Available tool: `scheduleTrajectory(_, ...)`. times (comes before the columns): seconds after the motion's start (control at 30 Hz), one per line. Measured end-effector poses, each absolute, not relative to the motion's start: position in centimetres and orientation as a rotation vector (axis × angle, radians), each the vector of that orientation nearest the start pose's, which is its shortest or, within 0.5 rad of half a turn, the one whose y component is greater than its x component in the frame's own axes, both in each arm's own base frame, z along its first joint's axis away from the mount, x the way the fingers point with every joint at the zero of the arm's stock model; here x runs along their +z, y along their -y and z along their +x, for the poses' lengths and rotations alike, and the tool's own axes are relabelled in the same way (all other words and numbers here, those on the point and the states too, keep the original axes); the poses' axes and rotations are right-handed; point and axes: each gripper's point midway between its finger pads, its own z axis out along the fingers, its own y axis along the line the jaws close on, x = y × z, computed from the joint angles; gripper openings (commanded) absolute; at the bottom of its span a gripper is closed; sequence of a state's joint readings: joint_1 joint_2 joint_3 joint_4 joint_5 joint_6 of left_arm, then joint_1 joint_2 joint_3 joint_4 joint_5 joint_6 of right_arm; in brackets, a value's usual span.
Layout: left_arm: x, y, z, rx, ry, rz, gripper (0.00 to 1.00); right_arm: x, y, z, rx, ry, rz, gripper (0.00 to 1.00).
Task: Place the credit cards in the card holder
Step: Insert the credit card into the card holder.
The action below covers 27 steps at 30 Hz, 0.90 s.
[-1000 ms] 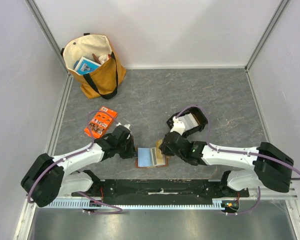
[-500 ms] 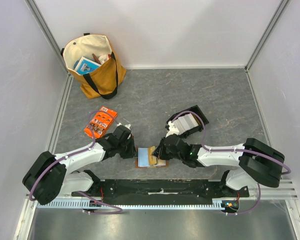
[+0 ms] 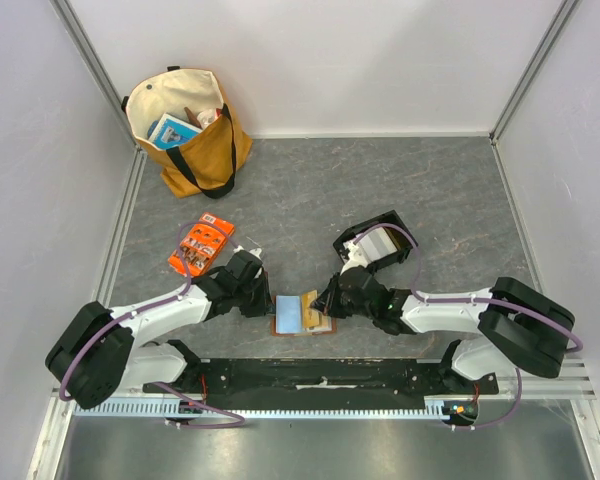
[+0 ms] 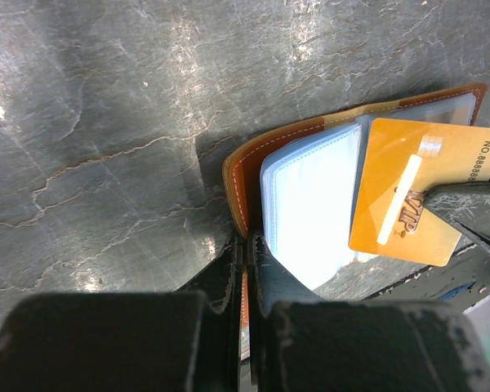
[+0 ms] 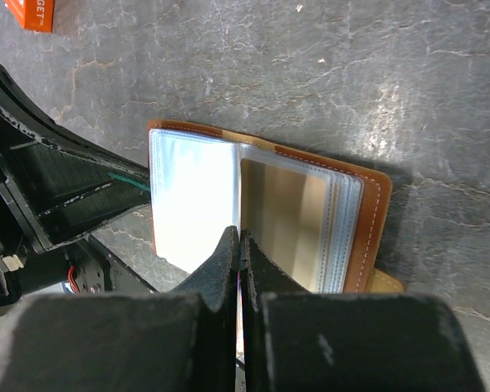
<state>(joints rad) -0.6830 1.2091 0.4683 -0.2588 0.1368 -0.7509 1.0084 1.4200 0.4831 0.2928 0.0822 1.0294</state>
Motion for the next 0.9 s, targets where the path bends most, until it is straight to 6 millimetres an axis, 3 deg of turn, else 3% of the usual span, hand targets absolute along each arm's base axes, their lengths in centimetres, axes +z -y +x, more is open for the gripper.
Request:
scheduleTrajectory(0.53, 1.6, 20.1, 16.4, -0.663, -2.726, -0.038, 0.02, 3.9, -32.6, 17.0, 1.074, -2.435, 0.079, 0.00)
scheduleTrajectory(0.9, 1.7, 20.1, 16.5, -0.665, -2.724, -0.038, 0.02, 3.5, -31.4, 17.0, 1.044, -2.435, 0.168, 0.00)
